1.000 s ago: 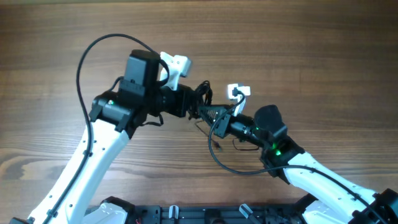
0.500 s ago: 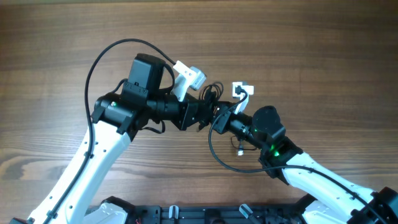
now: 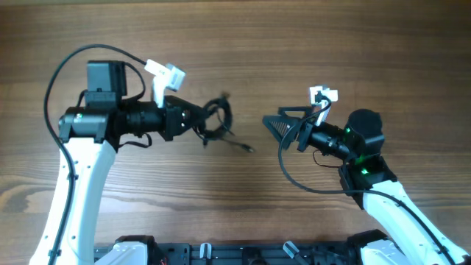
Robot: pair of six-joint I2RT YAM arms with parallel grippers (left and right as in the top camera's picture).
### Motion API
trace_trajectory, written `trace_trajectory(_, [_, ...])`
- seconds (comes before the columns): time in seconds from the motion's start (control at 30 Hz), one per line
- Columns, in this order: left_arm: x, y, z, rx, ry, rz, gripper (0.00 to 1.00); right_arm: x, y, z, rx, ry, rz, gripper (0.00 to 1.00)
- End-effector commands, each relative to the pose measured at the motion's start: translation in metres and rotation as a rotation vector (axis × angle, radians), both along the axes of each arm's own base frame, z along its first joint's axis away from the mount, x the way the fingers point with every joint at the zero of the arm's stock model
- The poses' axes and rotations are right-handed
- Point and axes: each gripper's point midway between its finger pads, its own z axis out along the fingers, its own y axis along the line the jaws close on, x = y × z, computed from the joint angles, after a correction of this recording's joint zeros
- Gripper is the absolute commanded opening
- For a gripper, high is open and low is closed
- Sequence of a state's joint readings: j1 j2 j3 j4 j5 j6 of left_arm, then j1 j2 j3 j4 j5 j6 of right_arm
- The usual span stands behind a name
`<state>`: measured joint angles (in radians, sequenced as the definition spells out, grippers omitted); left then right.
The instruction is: Untangle cables
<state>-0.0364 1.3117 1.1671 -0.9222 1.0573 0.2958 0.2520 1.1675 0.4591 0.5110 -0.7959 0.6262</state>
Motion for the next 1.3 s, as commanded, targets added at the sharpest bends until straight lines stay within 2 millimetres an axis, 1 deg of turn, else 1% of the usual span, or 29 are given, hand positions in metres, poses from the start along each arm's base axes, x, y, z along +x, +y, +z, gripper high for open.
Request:
trace_trajectory(0.0, [-0.024,-0.023,0.008,-0.048,-0.061,-0.154,0.04,-0.006,0.007,0.015,-0.005,-0.116,0.059,0.86])
trace_trajectory(0.03, [-0.031,-0.028,0.006,-0.043,-0.065,-0.189,0.04,-0.007,0.008,0.020,0.066,-0.019,0.053,0.83])
trace_trajectory(0.07, [-0.037,-0.031,0.005,-0.038,-0.076,-0.218,0.04,-0.013,0.011,0.026,0.156,0.114,0.077,0.79])
trace_trajectory(0.1, [-0.041,-0.034,0.002,-0.021,-0.102,-0.249,0.04,-0.024,0.015,0.034,0.238,0.233,0.137,0.89])
trace_trajectory(0.13, [-0.040,-0.034,-0.006,0.037,-0.119,-0.253,0.04,-0.035,0.019,0.046,0.286,0.280,0.205,0.90])
trace_trajectory(0.17, [-0.038,-0.033,-0.014,0.094,-0.126,-0.247,0.04,-0.038,0.020,0.052,0.315,0.309,0.224,0.85])
trace_trajectory(0.2, [-0.036,-0.033,-0.021,0.144,-0.137,-0.245,0.04,-0.038,0.020,0.052,0.337,0.366,0.222,0.74])
trace_trajectory(0.27, [-0.034,-0.036,-0.022,0.161,-0.163,-0.251,0.04,-0.042,0.022,0.049,0.353,0.449,0.233,0.65])
trace_trajectory(0.3, [-0.032,-0.036,-0.021,0.165,-0.176,-0.249,0.04,-0.044,0.024,0.047,0.352,0.473,0.242,0.64])
trace_trajectory(0.37, [-0.024,-0.035,-0.021,0.183,-0.211,-0.235,0.04,-0.045,0.030,0.039,0.340,0.506,0.231,0.63])
trace_trajectory(0.47, [-0.020,-0.036,-0.019,0.180,-0.233,-0.233,0.04,-0.032,0.046,0.018,0.338,0.559,0.151,0.63])
trace_trajectory(0.53, [-0.022,-0.036,-0.020,0.182,-0.222,-0.235,0.04,-0.017,0.046,0.019,0.368,0.522,0.098,0.61])
trace_trajectory(0.6, [-0.023,-0.035,-0.021,0.182,-0.216,-0.236,0.04,-0.008,0.045,0.023,0.410,0.517,0.070,0.61])
trace_trajectory(0.73, [-0.025,-0.038,-0.021,0.183,-0.226,-0.250,0.04,-0.004,0.045,0.029,0.451,0.513,0.071,0.61])
trace_trajectory(0.8, [-0.031,-0.045,-0.021,0.183,-0.243,-0.288,0.04,-0.005,0.046,0.029,0.449,0.514,0.072,0.60])
trace_trajectory(0.9, [-0.042,-0.057,-0.022,0.178,-0.247,-0.340,0.04,-0.008,0.053,0.029,0.450,0.515,0.073,0.60])
trace_trajectory(0.93, [-0.045,-0.060,-0.023,0.187,-0.249,-0.351,0.04,-0.009,0.056,0.027,0.447,0.520,0.070,0.58])
trace_trajectory(1.0, [-0.047,-0.063,-0.027,0.213,-0.255,-0.365,0.04,-0.003,0.056,0.019,0.440,0.532,0.044,0.48])
trace_trajectory(1.03, [-0.049,-0.064,-0.027,0.212,-0.256,-0.370,0.04,-0.002,0.056,0.016,0.441,0.545,0.042,0.39])
trace_trajectory(1.07, [-0.050,-0.065,-0.027,0.212,-0.256,-0.376,0.04,-0.003,0.058,0.015,0.441,0.546,0.054,0.33])
trace_trajectory(1.13, [-0.047,-0.063,-0.031,0.244,-0.259,-0.364,0.04,-0.008,0.060,0.032,0.470,0.473,0.119,0.15])
trace_trajectory(1.17, [-0.044,-0.060,-0.034,0.275,-0.263,-0.352,0.04,-0.009,0.058,0.044,0.491,0.416,0.132,0.09])
trace_trajectory(1.2, [-0.042,-0.058,-0.037,0.295,-0.263,-0.342,0.04,-0.008,0.054,0.054,0.507,0.359,0.137,0.05])
trace_trajectory(1.27, [-0.040,-0.055,-0.040,0.318,-0.258,-0.330,0.04,-0.004,0.043,0.068,0.525,0.263,0.129,0.05])
